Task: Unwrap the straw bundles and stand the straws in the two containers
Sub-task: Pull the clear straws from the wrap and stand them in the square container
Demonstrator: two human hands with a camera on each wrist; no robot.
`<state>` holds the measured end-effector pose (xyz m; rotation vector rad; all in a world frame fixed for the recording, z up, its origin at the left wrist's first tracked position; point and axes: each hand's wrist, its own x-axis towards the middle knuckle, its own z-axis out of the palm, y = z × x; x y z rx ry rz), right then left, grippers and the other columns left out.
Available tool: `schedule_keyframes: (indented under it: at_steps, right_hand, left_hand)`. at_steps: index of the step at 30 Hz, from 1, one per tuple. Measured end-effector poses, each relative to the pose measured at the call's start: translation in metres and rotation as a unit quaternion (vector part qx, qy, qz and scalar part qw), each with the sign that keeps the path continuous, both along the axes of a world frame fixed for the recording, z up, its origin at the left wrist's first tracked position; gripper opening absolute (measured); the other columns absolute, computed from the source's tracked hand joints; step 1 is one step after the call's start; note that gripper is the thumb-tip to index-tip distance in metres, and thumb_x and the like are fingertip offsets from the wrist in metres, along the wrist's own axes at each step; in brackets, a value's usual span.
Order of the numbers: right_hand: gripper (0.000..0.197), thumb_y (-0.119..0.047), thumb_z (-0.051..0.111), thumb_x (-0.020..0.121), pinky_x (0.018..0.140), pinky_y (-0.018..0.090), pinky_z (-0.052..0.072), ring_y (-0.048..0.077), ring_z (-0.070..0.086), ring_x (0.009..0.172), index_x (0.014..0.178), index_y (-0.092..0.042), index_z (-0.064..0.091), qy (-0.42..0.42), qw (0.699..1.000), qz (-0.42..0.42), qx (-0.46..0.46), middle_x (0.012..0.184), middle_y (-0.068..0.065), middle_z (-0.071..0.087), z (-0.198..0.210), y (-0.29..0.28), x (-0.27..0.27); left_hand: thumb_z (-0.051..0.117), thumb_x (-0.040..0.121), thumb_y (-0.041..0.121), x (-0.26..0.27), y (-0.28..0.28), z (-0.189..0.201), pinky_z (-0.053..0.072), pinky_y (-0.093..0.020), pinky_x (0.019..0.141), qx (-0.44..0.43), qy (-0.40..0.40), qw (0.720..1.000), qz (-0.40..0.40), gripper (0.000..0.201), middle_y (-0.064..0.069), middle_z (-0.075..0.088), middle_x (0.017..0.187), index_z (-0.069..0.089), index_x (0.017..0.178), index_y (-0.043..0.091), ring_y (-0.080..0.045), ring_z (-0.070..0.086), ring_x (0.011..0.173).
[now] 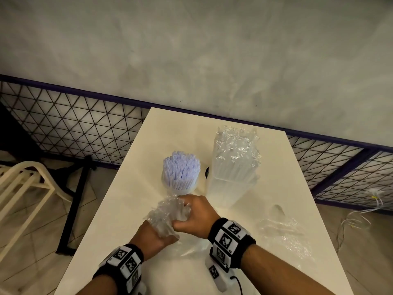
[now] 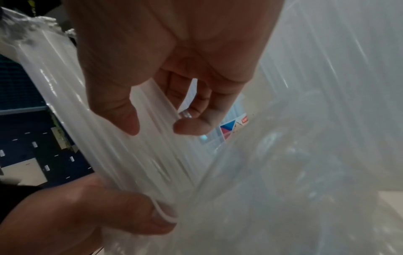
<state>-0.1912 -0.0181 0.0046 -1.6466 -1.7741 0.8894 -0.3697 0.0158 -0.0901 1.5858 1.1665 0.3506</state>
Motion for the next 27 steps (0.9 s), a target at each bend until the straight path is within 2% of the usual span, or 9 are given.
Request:
schedule_keyframes:
  at_steps: [4,7,9,12,15,19,23,27]
  right_hand:
    - [0.028,-0.025,0.073,0.069,0.071,0.039,0.054,0.023,0.066,0.076,0.094,-0.015,0.066,0.030,0.999,-0.017,-0.026,0.082,0.007,0.071,-0.002,-0.004,0.003]
    - [0.027,-0.032,0.067,0.071,0.071,0.041,0.052,0.024,0.063,0.074,0.091,-0.015,0.064,0.016,0.999,-0.029,-0.005,0.079,0.007,0.068,-0.006,-0.004,0.003]
    - [0.029,-0.034,0.063,0.071,0.069,0.041,0.050,0.024,0.060,0.072,0.084,-0.008,0.061,-0.003,0.999,-0.031,0.011,0.076,0.010,0.065,-0.008,-0.003,0.003]
    - [0.020,-0.024,0.069,0.075,0.065,0.033,0.046,0.018,0.055,0.070,0.074,-0.006,0.060,-0.023,0.998,-0.017,0.052,0.072,0.007,0.062,-0.004,-0.003,0.003]
    - [0.023,-0.027,0.069,0.081,0.060,0.025,0.041,0.016,0.052,0.064,0.069,-0.012,0.058,-0.048,0.996,-0.024,0.077,0.065,0.001,0.060,-0.003,-0.004,0.004]
    - [0.018,-0.031,0.069,0.082,0.065,0.031,0.048,0.015,0.059,0.068,0.081,-0.015,0.060,-0.013,0.999,-0.035,0.037,0.074,0.001,0.065,-0.003,-0.008,0.008]
    - [0.025,-0.028,0.071,0.082,0.066,0.036,0.047,0.020,0.059,0.068,0.075,-0.007,0.061,-0.014,0.999,-0.002,0.033,0.072,0.007,0.064,-0.002,-0.007,0.011]
    - [0.018,-0.026,0.070,0.077,0.067,0.037,0.050,0.017,0.062,0.069,0.081,-0.009,0.066,-0.005,1.000,-0.020,0.023,0.076,0.003,0.066,-0.003,-0.009,0.014]
  left_hand:
    - [0.086,0.057,0.046,-0.003,0.002,-0.005,0.055,-0.046,0.089,-0.007,-0.031,0.999,0.002,0.056,0.007,0.073,0.103,0.066,0.108,0.032,-0.011,0.069,0.097]
    - [0.085,0.057,0.045,-0.002,0.002,-0.001,0.056,-0.046,0.088,-0.005,-0.041,0.999,0.019,0.049,0.004,0.074,0.099,0.067,0.101,0.032,-0.011,0.070,0.094]
    - [0.084,0.057,0.046,0.000,0.001,0.002,0.055,-0.045,0.091,0.005,-0.055,0.998,0.024,0.050,0.006,0.073,0.102,0.066,0.103,0.035,-0.010,0.069,0.098]
    - [0.084,0.057,0.046,0.001,0.002,0.001,0.054,-0.046,0.092,0.014,-0.071,0.997,0.029,0.053,0.006,0.073,0.105,0.064,0.105,0.039,-0.011,0.068,0.101]
    - [0.085,0.056,0.051,0.001,0.004,-0.003,0.054,-0.046,0.093,0.022,-0.071,0.996,0.042,0.054,0.007,0.073,0.104,0.063,0.105,0.041,-0.011,0.068,0.101]
    - [0.084,0.056,0.054,0.001,0.003,-0.006,0.054,-0.043,0.093,0.036,-0.058,0.997,0.035,0.056,0.011,0.072,0.106,0.062,0.106,0.042,-0.008,0.067,0.103]
    - [0.084,0.057,0.049,0.001,0.004,-0.009,0.053,-0.044,0.094,0.043,-0.054,0.997,0.022,0.057,0.011,0.071,0.108,0.062,0.109,0.040,-0.008,0.066,0.104]
    - [0.081,0.058,0.053,0.003,0.007,-0.016,0.055,-0.042,0.090,0.056,-0.030,0.998,0.006,0.053,0.012,0.072,0.102,0.061,0.106,0.042,-0.008,0.068,0.099]
